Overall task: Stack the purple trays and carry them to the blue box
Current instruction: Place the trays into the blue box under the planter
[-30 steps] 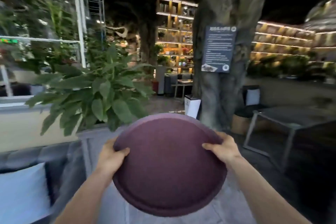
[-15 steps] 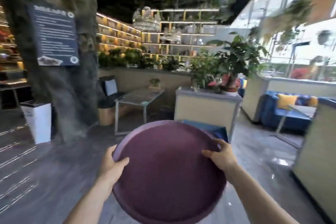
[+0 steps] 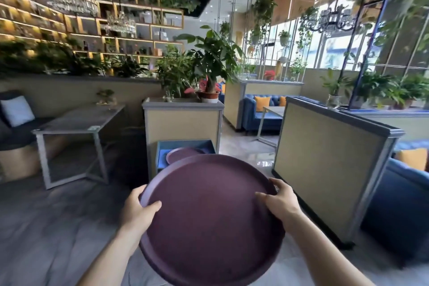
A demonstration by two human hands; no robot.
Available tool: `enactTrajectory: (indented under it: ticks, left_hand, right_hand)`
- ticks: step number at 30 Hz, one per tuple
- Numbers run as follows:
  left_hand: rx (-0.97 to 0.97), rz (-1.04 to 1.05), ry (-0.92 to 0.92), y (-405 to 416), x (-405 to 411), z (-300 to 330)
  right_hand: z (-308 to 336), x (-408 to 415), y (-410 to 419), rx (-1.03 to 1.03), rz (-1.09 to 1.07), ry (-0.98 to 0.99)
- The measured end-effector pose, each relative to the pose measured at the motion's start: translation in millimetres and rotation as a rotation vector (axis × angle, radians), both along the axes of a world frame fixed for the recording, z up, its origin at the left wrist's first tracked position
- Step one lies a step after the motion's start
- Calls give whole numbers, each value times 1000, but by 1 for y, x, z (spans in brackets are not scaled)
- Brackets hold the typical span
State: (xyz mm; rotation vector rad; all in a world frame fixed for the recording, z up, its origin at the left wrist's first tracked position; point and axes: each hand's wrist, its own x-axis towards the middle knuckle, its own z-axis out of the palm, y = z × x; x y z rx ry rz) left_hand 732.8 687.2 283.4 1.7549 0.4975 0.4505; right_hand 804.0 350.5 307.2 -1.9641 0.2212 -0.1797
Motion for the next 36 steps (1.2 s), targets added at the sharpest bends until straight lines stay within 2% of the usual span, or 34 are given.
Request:
enactTrajectory:
  ticks: [9,22,30,36]
  left_hand:
    - [14,8,3,2,8,-2]
    - [31,73,-11,-14,77,2]
    - [24,106,42,6,161,-23]
    - [-13,99,53,51,269,-52]
  right_hand:
    - [-16,16,5,27,46,-3]
    - [-19,121,5,43,155,40]
    - [-38,205,26,35,169,77]
    - [-55,307,69,8,158,94]
